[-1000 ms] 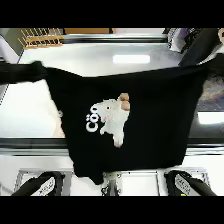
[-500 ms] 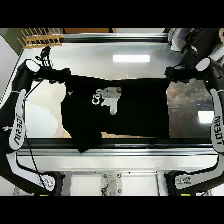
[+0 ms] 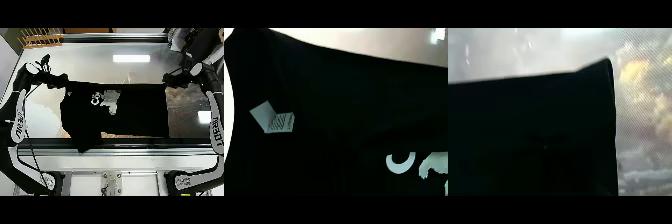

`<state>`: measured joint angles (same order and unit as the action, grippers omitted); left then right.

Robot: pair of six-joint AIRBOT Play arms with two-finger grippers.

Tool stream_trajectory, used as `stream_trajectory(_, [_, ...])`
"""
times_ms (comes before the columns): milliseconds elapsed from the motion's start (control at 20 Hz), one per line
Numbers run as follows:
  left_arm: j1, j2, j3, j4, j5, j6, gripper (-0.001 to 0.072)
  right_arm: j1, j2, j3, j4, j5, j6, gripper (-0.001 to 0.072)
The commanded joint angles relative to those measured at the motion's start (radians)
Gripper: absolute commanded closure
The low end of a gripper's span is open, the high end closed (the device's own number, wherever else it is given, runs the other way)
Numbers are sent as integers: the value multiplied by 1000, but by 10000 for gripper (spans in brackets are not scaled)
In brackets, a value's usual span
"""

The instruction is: Fold the clothes and pants, and hang the long-sleeved shirts on hangers.

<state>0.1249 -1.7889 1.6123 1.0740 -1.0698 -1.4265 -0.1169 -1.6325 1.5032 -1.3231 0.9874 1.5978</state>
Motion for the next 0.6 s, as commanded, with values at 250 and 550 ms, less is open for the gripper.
stream_trajectory(250, [8, 78, -286, 6, 43, 69, 695, 55, 81, -313, -28, -18, 10, 696])
stream_trajectory(550, [60, 190, -290, 9, 8, 47, 199, 21, 227, -318, 8, 32, 26, 189])
